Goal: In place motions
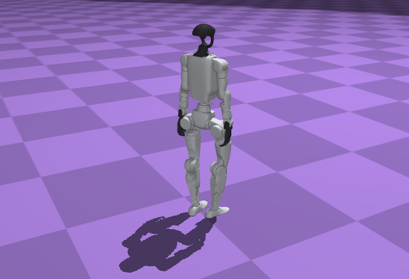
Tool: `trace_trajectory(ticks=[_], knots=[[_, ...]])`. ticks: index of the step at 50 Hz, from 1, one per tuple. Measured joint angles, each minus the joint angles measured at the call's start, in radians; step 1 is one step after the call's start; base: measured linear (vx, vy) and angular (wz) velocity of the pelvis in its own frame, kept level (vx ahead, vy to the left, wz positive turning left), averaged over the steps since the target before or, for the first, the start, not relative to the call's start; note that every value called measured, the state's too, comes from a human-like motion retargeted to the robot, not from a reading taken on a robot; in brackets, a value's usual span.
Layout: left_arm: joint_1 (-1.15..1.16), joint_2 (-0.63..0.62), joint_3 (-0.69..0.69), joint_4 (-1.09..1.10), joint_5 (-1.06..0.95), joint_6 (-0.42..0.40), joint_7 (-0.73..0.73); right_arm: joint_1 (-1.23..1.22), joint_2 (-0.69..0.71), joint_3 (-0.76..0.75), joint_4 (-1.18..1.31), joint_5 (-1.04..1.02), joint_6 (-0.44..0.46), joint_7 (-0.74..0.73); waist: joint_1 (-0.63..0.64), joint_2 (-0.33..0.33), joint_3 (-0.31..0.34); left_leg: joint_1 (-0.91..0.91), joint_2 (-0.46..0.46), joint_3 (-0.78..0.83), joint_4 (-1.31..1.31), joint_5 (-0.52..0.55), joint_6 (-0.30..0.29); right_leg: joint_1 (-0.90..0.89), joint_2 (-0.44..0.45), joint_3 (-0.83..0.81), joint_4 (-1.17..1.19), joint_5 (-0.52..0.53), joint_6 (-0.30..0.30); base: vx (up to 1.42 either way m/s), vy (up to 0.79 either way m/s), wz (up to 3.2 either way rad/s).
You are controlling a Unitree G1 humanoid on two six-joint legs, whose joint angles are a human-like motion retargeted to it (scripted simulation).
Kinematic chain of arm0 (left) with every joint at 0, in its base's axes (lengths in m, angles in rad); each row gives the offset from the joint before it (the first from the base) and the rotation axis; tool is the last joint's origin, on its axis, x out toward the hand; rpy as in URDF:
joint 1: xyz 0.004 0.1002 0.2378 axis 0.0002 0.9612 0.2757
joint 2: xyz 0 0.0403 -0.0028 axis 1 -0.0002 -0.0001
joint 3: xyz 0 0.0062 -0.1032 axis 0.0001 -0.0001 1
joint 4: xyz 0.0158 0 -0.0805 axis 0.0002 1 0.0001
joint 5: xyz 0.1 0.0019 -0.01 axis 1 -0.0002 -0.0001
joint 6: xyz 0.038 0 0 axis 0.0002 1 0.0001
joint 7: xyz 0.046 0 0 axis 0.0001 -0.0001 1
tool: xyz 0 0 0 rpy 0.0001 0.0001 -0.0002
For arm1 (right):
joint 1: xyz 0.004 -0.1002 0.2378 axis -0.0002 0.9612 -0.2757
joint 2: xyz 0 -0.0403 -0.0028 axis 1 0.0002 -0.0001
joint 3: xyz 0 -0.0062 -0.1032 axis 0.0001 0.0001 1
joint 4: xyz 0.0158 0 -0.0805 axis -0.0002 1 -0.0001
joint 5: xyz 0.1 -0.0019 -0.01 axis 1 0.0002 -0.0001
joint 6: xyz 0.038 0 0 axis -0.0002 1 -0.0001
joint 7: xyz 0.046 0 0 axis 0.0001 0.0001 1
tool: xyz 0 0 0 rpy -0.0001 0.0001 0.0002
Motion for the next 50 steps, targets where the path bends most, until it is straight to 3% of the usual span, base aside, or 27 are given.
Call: trace_trajectory(ticks=[6,15,21,27,32,37,50], knots=[[-0.010,0.013,-0.013,0.000,-0.001,0.003,-0.010,-0.025,0.010,0.033,-0.081,-0.009,-0.014,0.032,-0.033,0.023,0.016,0.006,0.034,0.144,-0.019,-0.020,-0.017,-0.050,0.017,0.020,0.028,-0.012,-0.028,-0.27,0.16,-1.40],[-0.029,0.030,0.024,-0.013,-0.052,0.015,-0.020,-0.016,-0.010,0.032,-0.079,-0.006,-0.012,0.027,-0.038,0.043,0.026,0.016,0.093,0.431,-0.026,-0.081,-0.043,-0.050,-0.033,-0.221,0.027,-0.066,-0.062,-0.34,0.22,-1.92],[-0.042,0.043,0.018,-0.029,-0.057,0.015,-0.024,-0.017,-0.032,-0.018,-0.013,0.054,0.016,0.000,-0.053,0.089,0.030,0.008,0.167,0.651,-0.017,-0.117,-0.079,0.025,-0.059,-0.606,0.015,-0.145,-0.070,-0.41,0.26,-1.93],[-0.068,0.041,0.009,-0.054,-0.050,0.015,-0.017,0.001,-0.046,-0.077,0.042,0.150,0.027,-0.021,-0.032,0.114,0.009,0.002,0.205,0.844,-0.011,-0.145,-0.125,0.141,-0.024,-1.057,-0.015,-0.183,-0.070,-0.39,0.31,-1.71],[-0.092,0.018,0.014,-0.085,-0.077,0.013,-0.025,0.003,-0.045,-0.112,0.121,0.199,0.042,-0.038,0.001,0.073,-0.010,0.005,0.196,0.920,0.029,-0.169,-0.151,0.094,-0.051,-0.983,-0.052,-0.047,-0.096,-0.29,0.27,-1.23],[-0.111,-0.015,-0.014,-0.085,-0.114,0.008,-0.036,0.013,-0.031,-0.130,0.144,0.190,0.051,-0.034,-0.027,0.091,-0.004,0.012,0.237,0.927,0.093,-0.188,-0.157,0.090,-0.054,-0.940,-0.047,-0.050,-0.108,-0.18,0.26,-0.43],[-0.099,-0.034,-0.079,-0.018,-0.016,-0.001,-0.031,0.008,0.003,-0.109,0.102,0.100,0.051,-0.034,-0.108,0.185,-0.077,0.033,0.267,0.995,0.071,-0.172,-0.213,0.045,-0.013,-0.835,-0.042,-0.087,-0.102,-0.13,0.20,-0.34]])
